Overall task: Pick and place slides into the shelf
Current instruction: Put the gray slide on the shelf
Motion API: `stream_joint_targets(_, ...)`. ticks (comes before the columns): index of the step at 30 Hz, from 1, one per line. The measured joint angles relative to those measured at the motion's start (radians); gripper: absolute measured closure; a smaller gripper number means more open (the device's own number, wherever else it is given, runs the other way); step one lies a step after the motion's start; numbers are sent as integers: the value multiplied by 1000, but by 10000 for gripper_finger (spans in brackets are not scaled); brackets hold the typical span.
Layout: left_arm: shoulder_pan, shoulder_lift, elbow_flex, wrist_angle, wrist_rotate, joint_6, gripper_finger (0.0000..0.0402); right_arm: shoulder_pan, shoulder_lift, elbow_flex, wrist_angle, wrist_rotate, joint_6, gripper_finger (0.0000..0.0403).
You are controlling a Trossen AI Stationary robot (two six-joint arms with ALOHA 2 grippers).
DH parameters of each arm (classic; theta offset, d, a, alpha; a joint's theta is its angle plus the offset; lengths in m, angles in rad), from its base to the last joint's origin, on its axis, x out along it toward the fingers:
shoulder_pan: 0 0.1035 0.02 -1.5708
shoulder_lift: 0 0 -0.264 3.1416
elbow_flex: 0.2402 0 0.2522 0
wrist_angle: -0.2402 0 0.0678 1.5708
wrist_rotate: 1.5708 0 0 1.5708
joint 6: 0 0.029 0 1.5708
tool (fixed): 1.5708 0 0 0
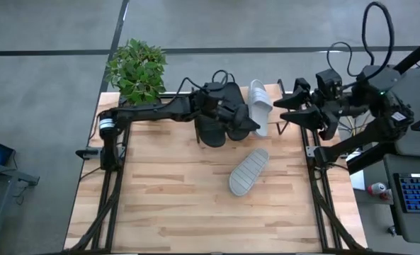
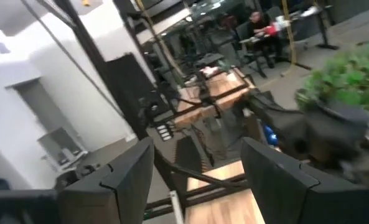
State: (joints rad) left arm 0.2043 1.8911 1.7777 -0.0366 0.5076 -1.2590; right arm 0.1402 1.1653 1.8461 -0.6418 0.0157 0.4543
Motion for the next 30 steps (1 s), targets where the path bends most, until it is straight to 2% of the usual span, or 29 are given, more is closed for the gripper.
stream_joint_targets(7, -32, -55, -4, -29, -80, 140, 221, -1, -83, -123, -12, 70, 68, 172)
stream_joint_targets(13, -77, -97, -23, -23, -161, 258, 221, -1, -212, -344, 9, 136, 178, 172)
stream_joint_targets(17, -96, -109, -61, -26, -215, 282, 221, -1, -304, -513, 139, 144, 260, 172)
stream_joint_targets(22, -114, -125, -120, -17, -234, 350, 221, 0, -378, -690, 226, 160, 345, 172)
stream_joint_targets(27, -147, -129, -225, 78, -234, 350, 221, 0, -412, -855, 267, 142, 442, 172)
stream_joint_targets(30, -162, -172, -317, 155, -295, 327, 221, 1, -450, -942, 355, 138, 482, 172)
